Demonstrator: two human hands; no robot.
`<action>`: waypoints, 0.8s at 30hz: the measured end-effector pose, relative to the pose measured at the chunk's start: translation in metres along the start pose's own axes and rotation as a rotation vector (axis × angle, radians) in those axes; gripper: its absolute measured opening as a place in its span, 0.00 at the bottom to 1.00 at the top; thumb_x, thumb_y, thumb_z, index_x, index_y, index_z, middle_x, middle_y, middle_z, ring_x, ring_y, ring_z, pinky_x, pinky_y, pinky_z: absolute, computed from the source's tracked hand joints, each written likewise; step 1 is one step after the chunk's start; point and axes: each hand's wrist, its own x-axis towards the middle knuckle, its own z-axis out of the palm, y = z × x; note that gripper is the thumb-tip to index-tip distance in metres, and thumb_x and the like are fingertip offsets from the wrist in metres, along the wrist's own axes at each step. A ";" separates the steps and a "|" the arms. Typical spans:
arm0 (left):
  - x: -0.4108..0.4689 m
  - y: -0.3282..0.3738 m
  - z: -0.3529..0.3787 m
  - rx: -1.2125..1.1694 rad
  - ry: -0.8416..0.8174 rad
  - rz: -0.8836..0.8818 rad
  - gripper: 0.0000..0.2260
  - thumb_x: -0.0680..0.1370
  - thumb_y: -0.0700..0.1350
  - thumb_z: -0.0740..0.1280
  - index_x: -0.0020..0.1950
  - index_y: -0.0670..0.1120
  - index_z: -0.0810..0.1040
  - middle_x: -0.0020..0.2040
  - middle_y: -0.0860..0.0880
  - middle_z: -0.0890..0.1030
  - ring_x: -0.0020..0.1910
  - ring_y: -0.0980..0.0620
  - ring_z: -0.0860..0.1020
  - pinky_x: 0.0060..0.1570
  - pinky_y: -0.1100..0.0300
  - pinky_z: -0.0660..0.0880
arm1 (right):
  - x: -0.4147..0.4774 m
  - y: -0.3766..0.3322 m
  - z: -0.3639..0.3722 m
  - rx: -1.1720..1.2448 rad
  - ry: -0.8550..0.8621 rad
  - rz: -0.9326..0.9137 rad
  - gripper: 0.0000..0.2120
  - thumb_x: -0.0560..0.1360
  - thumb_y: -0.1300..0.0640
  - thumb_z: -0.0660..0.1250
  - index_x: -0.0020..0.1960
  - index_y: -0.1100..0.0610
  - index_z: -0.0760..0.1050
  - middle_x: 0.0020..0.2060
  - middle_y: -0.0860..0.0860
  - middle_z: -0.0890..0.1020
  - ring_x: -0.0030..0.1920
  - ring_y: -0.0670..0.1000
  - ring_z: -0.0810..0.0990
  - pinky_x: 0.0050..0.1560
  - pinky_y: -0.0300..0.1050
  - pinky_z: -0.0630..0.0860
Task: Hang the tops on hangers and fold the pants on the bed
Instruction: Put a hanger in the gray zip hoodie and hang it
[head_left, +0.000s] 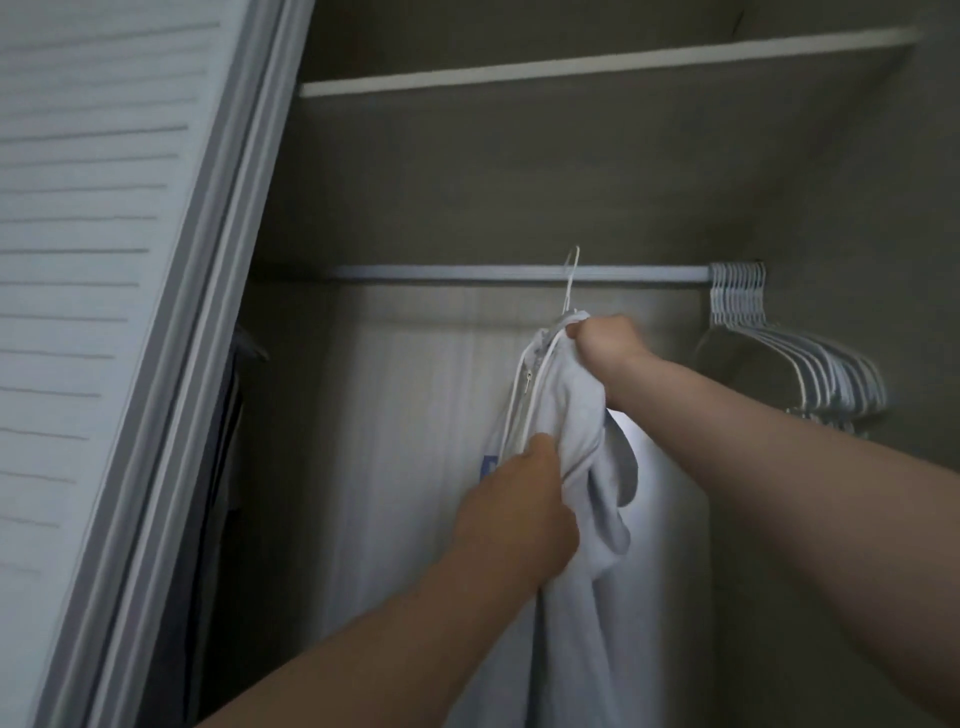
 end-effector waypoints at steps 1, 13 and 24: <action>0.010 -0.006 0.002 0.023 0.001 -0.008 0.10 0.79 0.43 0.61 0.50 0.50 0.59 0.57 0.43 0.76 0.55 0.39 0.78 0.46 0.54 0.68 | 0.013 0.001 0.003 0.003 0.005 -0.010 0.11 0.80 0.59 0.65 0.58 0.64 0.77 0.45 0.58 0.81 0.38 0.55 0.80 0.35 0.43 0.75; 0.069 -0.058 0.030 0.232 -0.017 -0.031 0.10 0.79 0.41 0.61 0.60 0.46 0.68 0.59 0.43 0.76 0.57 0.41 0.78 0.45 0.56 0.67 | 0.090 0.043 0.048 0.137 -0.098 0.023 0.13 0.78 0.65 0.65 0.61 0.69 0.77 0.55 0.63 0.82 0.56 0.61 0.82 0.60 0.56 0.79; 0.048 -0.106 0.011 0.378 -0.052 -0.105 0.06 0.77 0.41 0.60 0.49 0.48 0.63 0.47 0.46 0.74 0.51 0.39 0.77 0.43 0.53 0.70 | 0.026 0.043 0.051 -0.361 -0.279 -0.193 0.22 0.67 0.49 0.71 0.49 0.66 0.72 0.22 0.58 0.78 0.20 0.58 0.78 0.24 0.52 0.80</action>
